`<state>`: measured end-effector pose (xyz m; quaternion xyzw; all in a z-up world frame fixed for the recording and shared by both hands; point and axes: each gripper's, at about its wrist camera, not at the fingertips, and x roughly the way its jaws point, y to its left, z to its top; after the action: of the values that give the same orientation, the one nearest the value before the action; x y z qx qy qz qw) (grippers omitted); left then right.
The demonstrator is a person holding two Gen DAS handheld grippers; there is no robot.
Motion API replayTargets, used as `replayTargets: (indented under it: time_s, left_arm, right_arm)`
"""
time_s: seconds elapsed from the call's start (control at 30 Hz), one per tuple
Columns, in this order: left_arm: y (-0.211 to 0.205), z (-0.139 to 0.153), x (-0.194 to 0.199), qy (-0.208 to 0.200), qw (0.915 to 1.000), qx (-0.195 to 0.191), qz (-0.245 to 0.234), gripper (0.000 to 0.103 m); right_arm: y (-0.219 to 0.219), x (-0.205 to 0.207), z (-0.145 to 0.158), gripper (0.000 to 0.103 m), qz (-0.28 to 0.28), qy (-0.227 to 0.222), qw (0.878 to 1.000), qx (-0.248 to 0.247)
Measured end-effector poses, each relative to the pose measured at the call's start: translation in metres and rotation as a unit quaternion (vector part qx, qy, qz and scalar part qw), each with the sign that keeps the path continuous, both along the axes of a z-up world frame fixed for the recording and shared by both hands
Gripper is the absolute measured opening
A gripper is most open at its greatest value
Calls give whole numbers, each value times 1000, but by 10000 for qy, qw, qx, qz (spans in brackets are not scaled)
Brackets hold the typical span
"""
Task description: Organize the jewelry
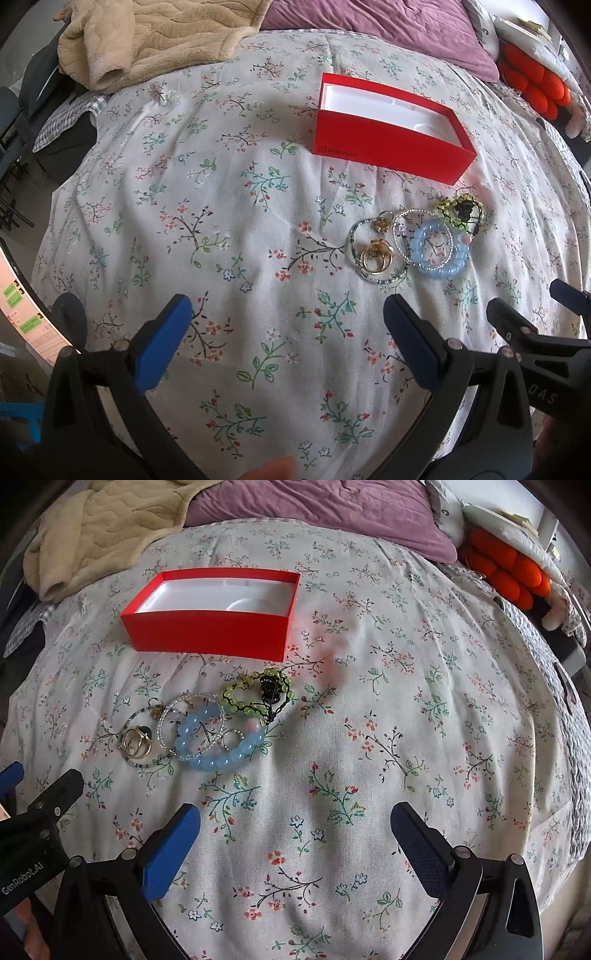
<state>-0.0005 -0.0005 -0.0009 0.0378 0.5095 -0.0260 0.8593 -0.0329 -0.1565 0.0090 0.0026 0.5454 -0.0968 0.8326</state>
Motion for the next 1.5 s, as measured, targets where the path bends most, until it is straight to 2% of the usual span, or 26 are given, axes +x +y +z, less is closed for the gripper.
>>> replayTargets:
  time_s: [1.5]
  left_arm:
    - [0,1,1,7,10000,7,-10,103]
  right_arm:
    - [-2,1,-1,103,-2,17,10000,22]
